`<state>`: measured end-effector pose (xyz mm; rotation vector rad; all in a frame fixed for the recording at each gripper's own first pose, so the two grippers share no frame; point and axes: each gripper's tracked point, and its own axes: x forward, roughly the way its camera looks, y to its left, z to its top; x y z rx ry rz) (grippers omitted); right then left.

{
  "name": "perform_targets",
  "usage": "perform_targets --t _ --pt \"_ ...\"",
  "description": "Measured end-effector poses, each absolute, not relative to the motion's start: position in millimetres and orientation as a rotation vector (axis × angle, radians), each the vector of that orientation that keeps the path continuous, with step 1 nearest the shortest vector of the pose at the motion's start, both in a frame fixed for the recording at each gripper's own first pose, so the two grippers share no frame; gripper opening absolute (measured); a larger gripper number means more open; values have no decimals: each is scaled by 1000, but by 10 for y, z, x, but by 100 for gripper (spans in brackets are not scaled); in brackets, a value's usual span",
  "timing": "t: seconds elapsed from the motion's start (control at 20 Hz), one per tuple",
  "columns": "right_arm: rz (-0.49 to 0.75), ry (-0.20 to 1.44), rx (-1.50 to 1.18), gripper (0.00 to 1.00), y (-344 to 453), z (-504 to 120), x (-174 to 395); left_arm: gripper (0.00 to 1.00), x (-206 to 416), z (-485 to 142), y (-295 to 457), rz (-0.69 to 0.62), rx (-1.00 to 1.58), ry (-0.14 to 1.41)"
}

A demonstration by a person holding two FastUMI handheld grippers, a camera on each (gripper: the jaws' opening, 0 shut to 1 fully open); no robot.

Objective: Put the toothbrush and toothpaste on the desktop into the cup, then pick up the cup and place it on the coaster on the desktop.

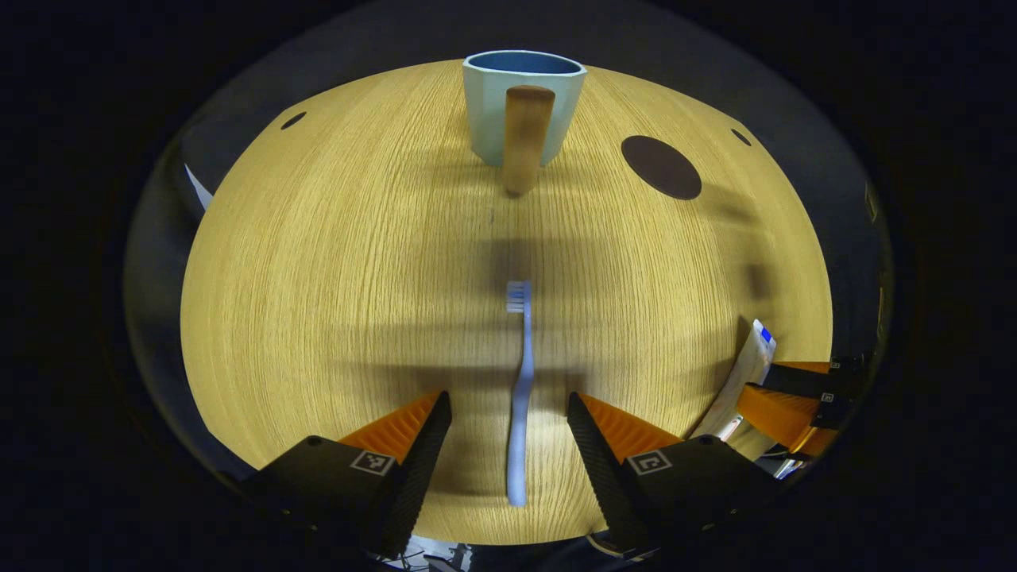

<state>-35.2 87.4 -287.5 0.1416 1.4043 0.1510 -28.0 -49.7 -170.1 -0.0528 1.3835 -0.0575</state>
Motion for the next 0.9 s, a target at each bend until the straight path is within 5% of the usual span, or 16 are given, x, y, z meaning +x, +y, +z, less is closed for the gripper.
perform_targets --t 0.2,0.45,0.7,0.75,0.9 --pt "211 1417 89 65 894 -2952 -358 90 -255 -1808 -447 -56 -30 1383" --pt "232 1397 79 30 903 -2997 -250 81 -277 -1758 -493 -20 -19 1384" --pt "233 1345 65 18 866 -3005 -152 42 -188 -1701 -620 -42 -7 1361" --pt "239 1334 61 18 854 -3002 -139 42 -153 -1648 -597 -43 -2 1349" --pt "262 1283 65 15 881 -2981 -73 13 -50 -1671 -463 -27 -33 1333"
